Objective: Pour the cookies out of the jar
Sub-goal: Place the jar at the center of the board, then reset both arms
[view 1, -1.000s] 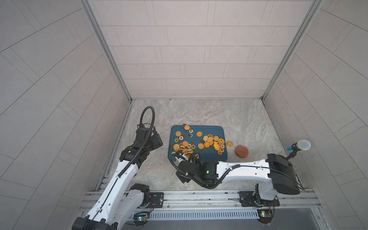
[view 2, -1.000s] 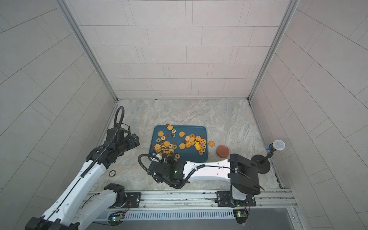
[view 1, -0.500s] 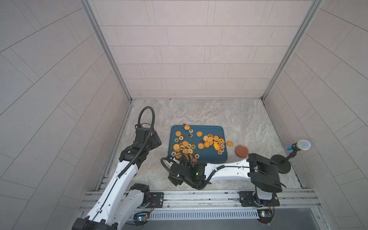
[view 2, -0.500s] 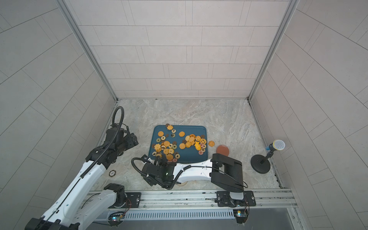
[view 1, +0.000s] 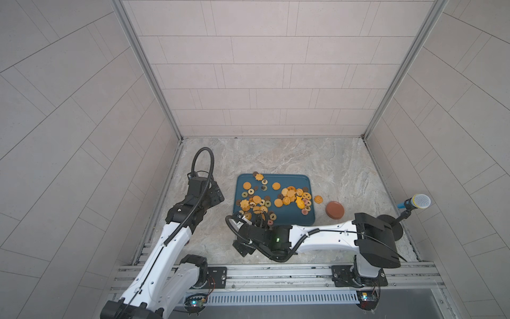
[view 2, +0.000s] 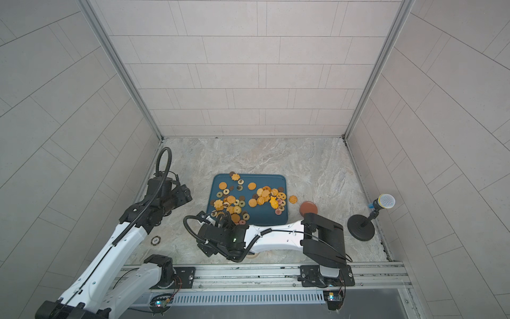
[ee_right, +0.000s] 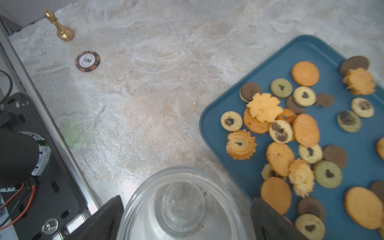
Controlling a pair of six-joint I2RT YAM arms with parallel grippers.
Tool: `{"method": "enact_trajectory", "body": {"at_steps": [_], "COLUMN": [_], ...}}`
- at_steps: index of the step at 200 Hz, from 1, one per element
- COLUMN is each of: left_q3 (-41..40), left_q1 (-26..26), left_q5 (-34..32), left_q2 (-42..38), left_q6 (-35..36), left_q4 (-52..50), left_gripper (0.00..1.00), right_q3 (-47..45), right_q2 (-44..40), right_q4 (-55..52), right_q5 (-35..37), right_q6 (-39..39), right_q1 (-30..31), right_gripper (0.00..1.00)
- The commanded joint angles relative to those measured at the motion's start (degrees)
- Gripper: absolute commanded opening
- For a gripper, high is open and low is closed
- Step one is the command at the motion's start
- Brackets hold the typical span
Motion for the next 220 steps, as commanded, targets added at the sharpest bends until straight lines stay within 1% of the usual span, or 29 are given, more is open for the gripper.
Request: {"method": "enact_trajectory", "body": {"at_steps": [1,16,30,53,60,68,76,91,96,103,111,122,136,143,156,170,181,192,212,220], "left_q3": [-0.56,-0.50,-0.60,-1.32,-1.73,-2.38,-3.05,-4.46,-5.30,-6.46,-7.68,-9.68,-14.45,-16.85,-20.53,-22.98,-24.17,-26.07,-26.29,-26.23], "left_q1": [0.33,0.36,0.32,0.32,0.32,0.32,0.33,0.31,0.33,0.32,0.31,0.33,0.42,0.42,0.49,0.74,0.87,1.05,1.12,1.38], "left_q5": [-0.10,-0.52,-0.05,0.42,0.13,-1.62,-4.11,-10.16,-11.67,-14.19,-17.59,-22.81,-29.70,-30.79,-31.10,-30.91,-30.59,-29.58,-25.49,-25.36], "left_q2": [-0.65,-0.72,-1.11,-2.15,-2.48,-2.91,-3.27,-3.88,-4.10,-4.08,-3.22,-0.90,2.78,4.60,9.79,14.77,16.91,18.31,18.90,20.01], "left_q6": [0.08,0.08,0.71,1.88,2.82,3.65,3.86,5.66,7.18,9.61,11.72,14.24,15.72,17.66,22.09,21.72,21.21,23.03,27.08,27.99], "left_q4": [0.01,-0.32,0.17,2.13,2.87,3.55,4.42,6.85,8.90,12.04,15.61,21.32,34.74,41.93,53.60,60.47,63.93,69.85,72.21,73.75], "left_gripper": [0.87,0.88,0.88,0.88,0.87,0.85,0.84,0.84,0.88,0.94,0.97,0.99,1.00,1.00,1.00,1.00,1.00,1.00,1.00,1.00], "right_q3": [2.68,4.07,4.22,3.00,1.99,0.74,-1.27,-6.81,-8.46,-10.87,-13.60,-19.23,-26.49,-29.60,-34.56,-39.69,-42.73,-44.30,-46.55,-47.38], "right_q2": [-5.95,-10.11,-15.23,-23.81,-25.97,-28.20,-30.32,-34.16,-35.47,-37.25,-39.19,-41.43,-43.62,-44.44,-45.44,-44.98,-43.03,-39.97,-32.59,-29.64], "right_q4": [-6.08,-11.37,-15.28,-21.08,-22.40,-23.99,-24.15,-23.90,-23.79,-23.39,-21.78,-16.20,-6.55,-2.29,5.08,13.67,19.46,23.34,32.54,36.39], "right_q5": [6.11,10.99,17.47,29.38,30.93,31.06,32.70,42.78,44.31,43.69,39.79,35.13,34.20,33.49,29.42,28.65,30.47,30.95,31.21,31.17], "right_q6": [-0.06,-0.73,-1.87,-3.22,-4.67,-6.96,-10.11,-10.59,-10.34,-10.01,-10.53,-13.54,-17.75,-18.63,-20.26,-22.32,-23.04,-22.16,-23.07,-23.31], "right_q1": [0.34,0.35,-0.15,-3.14,-4.96,-7.41,-9.47,-12.10,-14.06,-17.96,-24.08,-32.44,-40.52,-43.96,-50.05,-53.38,-54.28,-54.96,-55.76,-56.36], "right_gripper": [1.00,1.00,1.00,1.00,1.00,1.00,1.00,1.00,1.00,1.00,1.00,1.00,1.00,1.00,1.00,1.00,1.00,1.00,1.00,1.00]}}
